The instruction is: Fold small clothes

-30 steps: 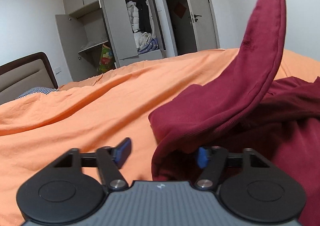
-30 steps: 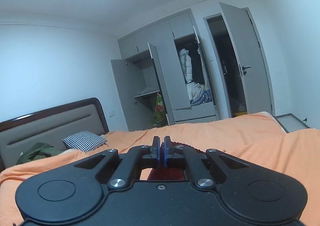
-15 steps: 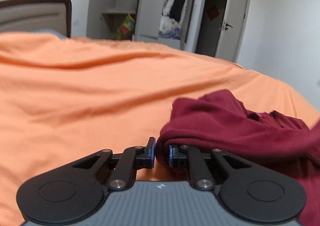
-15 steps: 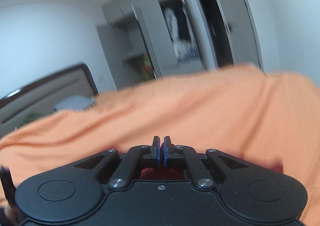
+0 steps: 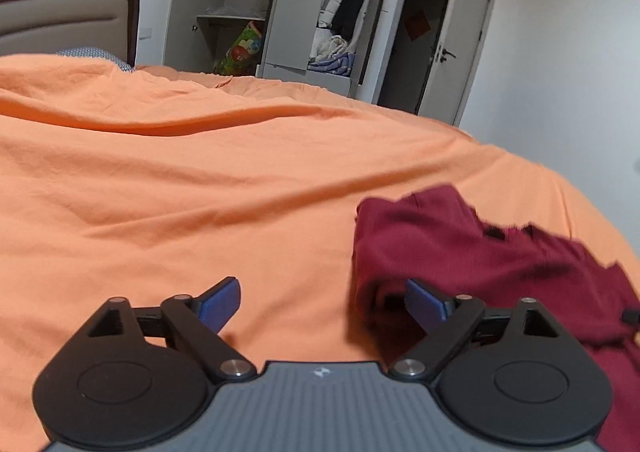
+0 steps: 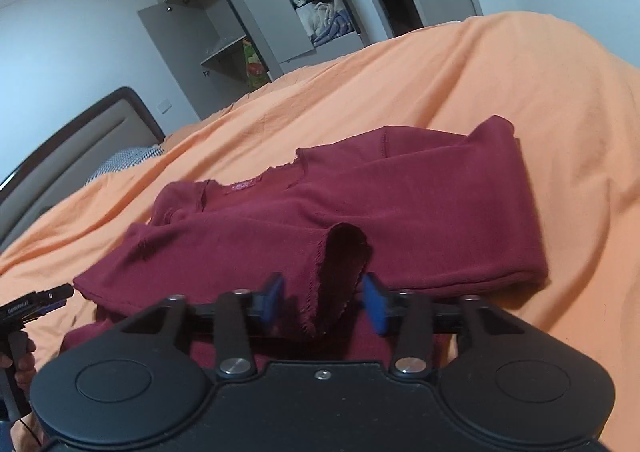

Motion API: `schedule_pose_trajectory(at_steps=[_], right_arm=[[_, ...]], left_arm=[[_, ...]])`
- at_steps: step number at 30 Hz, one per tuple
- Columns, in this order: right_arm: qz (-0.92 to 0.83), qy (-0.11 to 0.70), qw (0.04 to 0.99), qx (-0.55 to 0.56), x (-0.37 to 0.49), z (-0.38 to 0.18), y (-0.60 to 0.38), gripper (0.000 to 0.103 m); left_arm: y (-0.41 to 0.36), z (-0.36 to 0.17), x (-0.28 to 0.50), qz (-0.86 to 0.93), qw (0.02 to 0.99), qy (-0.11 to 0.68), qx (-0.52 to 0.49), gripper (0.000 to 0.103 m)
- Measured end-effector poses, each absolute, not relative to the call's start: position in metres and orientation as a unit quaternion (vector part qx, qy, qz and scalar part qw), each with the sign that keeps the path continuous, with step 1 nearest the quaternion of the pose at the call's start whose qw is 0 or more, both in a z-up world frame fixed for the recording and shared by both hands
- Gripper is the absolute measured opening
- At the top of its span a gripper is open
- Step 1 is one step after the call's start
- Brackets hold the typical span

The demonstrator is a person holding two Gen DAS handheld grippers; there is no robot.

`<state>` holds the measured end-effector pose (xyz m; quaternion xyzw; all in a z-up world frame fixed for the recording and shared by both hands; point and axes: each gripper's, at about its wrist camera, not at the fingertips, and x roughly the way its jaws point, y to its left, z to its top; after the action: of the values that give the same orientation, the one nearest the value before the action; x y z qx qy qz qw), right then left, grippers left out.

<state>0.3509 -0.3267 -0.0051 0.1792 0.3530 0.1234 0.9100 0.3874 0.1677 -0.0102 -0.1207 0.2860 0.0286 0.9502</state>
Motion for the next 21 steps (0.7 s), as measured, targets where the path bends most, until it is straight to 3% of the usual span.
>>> schedule_pose_trajectory(at_steps=[4,7,12,13,14,16,18,21], right_arm=[[0.113,0.35,0.91,0.189,0.365,0.002,-0.331,0.051],[0.106,0.366,0.907,0.178,0.38,-0.002,-0.325,0.046],[0.11,0.366,0.91,0.163,0.388,-0.004,-0.317,0.023],[0.111,0.364,0.91,0.162,0.389,-0.004,-0.317,0.02],[0.112,0.363,0.911,0.16,0.39,-0.004,-0.316,0.013],[0.115,0.361,0.914,0.147,0.392,-0.001,-0.313,0.005],[0.119,0.352,0.92,0.123,0.391,0.004,-0.307,0.002],[0.117,0.328,0.933,0.093,0.389,0.013,-0.301,0.002]], left_arm=[[0.167,-0.007,0.431,0.0,0.947,0.291,-0.132,0.095],[0.16,-0.017,0.469,-0.009,0.944,0.311,-0.114,0.093],[0.163,-0.035,0.512,-0.034,0.923,0.351,-0.157,0.078],[0.164,-0.037,0.517,-0.043,0.917,0.356,-0.173,0.069],[0.165,-0.039,0.521,-0.05,0.912,0.362,-0.185,0.047],[0.164,-0.041,0.526,-0.058,0.898,0.388,-0.199,0.024],[0.16,-0.034,0.52,-0.058,0.906,0.375,-0.189,0.013],[0.156,-0.023,0.508,-0.044,0.922,0.348,-0.167,0.009]])
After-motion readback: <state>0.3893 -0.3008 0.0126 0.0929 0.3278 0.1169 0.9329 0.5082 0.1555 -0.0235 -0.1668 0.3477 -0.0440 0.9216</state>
